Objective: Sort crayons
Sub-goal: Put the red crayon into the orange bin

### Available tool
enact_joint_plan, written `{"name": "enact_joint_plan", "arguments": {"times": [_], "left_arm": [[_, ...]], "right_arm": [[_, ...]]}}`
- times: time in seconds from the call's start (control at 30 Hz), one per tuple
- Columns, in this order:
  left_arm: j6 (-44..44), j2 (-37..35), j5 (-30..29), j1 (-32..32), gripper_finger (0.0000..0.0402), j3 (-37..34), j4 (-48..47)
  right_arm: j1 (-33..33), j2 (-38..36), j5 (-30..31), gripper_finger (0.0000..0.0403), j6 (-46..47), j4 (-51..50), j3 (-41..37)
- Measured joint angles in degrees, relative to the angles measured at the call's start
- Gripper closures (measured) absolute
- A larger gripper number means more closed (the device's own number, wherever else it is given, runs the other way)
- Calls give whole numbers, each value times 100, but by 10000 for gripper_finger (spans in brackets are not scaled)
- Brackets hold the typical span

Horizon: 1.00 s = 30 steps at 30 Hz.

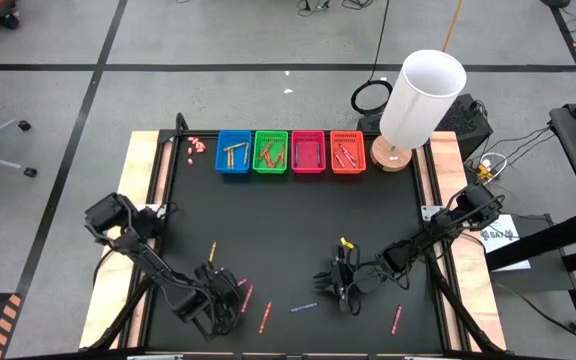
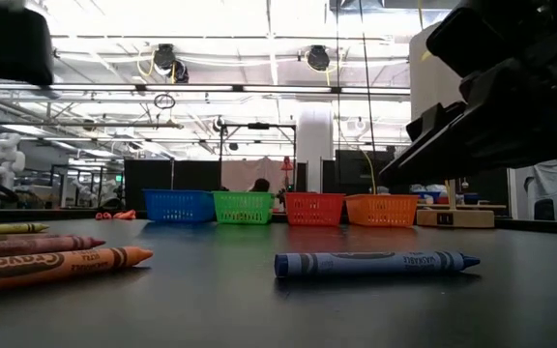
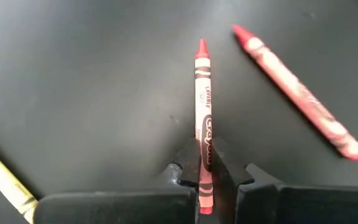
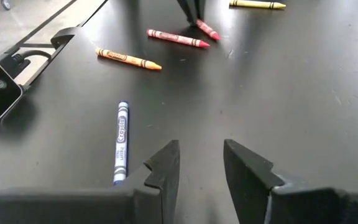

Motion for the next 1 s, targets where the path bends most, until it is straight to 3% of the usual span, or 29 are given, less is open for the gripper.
{"name": "enact_joint_plan", "arguments": {"times": [0.33, 0.7, 1.0], "left_arm": [[542, -250, -603, 468, 385, -38, -370], [2941, -622, -1428, 1061, 385, 230, -288], [4839, -629, -2014, 1442, 384, 530, -301]], "right_arm": [[0, -2, 232, 293, -278, 67, 2], [-181, -2, 629, 293, -1469, 701, 2], [-443, -2, 634, 293, -1777, 556, 2]]}}
